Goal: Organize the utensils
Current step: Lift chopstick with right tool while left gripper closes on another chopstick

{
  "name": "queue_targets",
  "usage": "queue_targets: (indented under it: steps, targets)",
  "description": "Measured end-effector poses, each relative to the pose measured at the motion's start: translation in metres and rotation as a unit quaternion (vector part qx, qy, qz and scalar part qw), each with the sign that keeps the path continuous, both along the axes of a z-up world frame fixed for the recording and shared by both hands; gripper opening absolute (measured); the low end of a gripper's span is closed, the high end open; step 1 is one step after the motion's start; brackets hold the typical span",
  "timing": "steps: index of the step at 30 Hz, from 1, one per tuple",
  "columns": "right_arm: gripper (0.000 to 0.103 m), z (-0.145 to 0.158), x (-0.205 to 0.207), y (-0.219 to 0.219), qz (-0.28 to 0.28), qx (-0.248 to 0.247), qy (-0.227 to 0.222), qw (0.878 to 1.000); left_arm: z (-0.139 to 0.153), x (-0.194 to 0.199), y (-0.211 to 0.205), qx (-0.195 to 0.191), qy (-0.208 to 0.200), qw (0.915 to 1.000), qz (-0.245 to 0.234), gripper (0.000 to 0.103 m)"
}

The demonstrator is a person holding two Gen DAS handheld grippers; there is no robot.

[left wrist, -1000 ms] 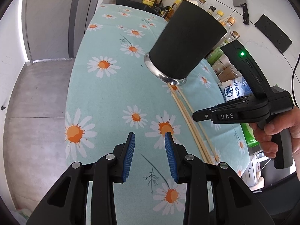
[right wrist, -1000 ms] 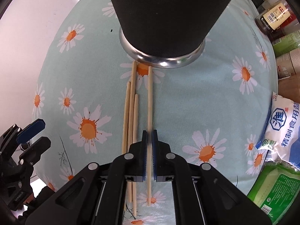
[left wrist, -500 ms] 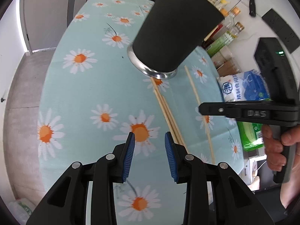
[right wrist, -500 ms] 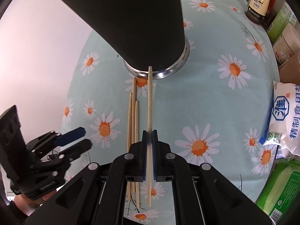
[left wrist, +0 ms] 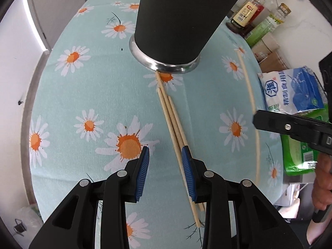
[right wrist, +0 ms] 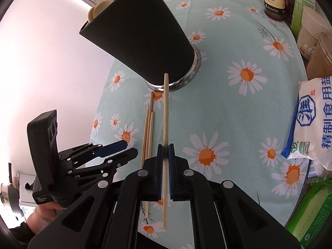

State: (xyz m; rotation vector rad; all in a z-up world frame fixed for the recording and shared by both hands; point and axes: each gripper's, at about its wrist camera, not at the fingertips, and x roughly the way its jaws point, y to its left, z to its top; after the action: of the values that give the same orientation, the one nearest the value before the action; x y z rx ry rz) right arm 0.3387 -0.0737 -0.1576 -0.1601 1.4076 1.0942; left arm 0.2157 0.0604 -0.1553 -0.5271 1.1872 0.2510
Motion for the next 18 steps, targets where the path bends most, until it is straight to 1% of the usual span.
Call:
queue_targets:
  steps: [4, 7, 8, 10, 13, 18]
  targets:
    - [0.005, 0.008, 0.007, -0.009, 0.014, 0.01, 0.007, 1.0, -0.002, 0.004, -0.003, 0.006, 0.013, 0.9997, 0.021, 0.031]
    - [0.005, 0.012, 0.01, -0.014, 0.02, 0.015, 0.011, 1.0, -0.004, 0.007, -0.007, 0.016, 0.026, 0.9992, 0.025, 0.023]
    - [0.005, 0.011, 0.01, -0.014, 0.023, 0.017, 0.012, 1.0, -0.005, 0.01, -0.008, 0.019, 0.029, 0.999, 0.028, 0.023]
    - [0.005, 0.01, 0.01, -0.015, 0.027, 0.018, 0.011, 0.999, -0.007, 0.014, -0.012, 0.037, 0.039, 0.9981, 0.03, 0.023]
    - [0.005, 0.006, 0.013, -0.017, 0.029, 0.016, 0.016, 0.999, -0.008, 0.017, -0.015, 0.033, 0.039, 0.998, 0.036, 0.023]
    - [0.005, 0.002, 0.015, -0.022, 0.037, 0.015, 0.021, 0.999, -0.008, 0.025, -0.022, 0.043, 0.049, 0.9969, 0.044, 0.023]
